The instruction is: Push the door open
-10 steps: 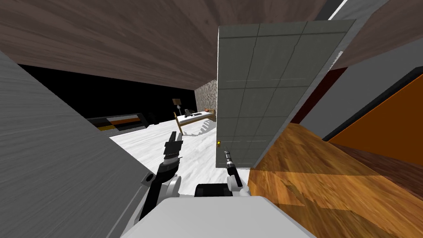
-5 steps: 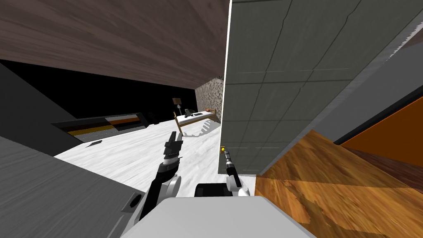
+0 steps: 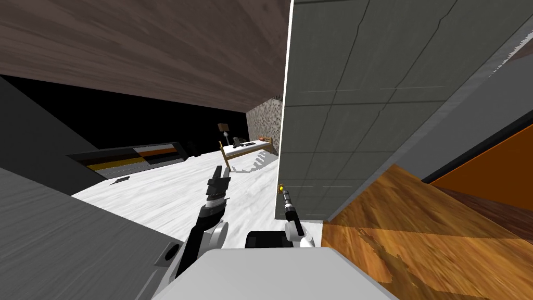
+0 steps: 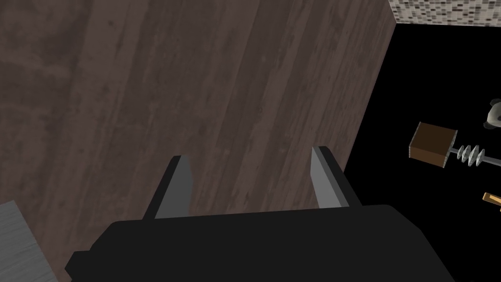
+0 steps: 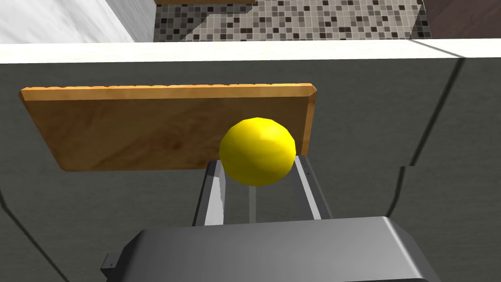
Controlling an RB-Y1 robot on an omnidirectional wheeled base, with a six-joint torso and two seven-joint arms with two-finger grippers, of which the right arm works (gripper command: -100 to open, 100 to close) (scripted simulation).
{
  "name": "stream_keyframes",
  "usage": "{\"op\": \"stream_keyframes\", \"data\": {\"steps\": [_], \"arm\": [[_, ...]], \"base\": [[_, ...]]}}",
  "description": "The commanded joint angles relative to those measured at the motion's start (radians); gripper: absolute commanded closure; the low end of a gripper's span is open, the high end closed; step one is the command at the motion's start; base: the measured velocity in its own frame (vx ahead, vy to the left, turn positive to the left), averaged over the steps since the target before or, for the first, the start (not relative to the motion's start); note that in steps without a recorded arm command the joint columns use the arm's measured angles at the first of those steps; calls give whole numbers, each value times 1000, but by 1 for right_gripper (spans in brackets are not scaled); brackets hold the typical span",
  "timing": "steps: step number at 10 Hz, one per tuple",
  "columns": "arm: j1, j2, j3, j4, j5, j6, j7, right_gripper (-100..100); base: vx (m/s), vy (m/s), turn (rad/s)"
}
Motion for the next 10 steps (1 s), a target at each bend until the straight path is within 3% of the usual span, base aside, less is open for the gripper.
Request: {"op": "stream_keyframes", "data": {"steps": [1,2,3,5,6,10], "arm": [[0,-1,-1,0,-1,-1,0,100],[0,-1,-1,0,-1,-1,0,100],[-1,-20,-18,0,-13,0,4,100],[-2,-28,-31,0,-21,0,7,100],[-12,-35,-21,16,-2,7,-2,-100],[-59,-33,-16,72,29,-4,-37,-100]], "base": [[-6,1,-3],[0,0,0],[116,36,-68],[168,54,-54],[-3,-74,-152],[-134,-118,-113]]}}
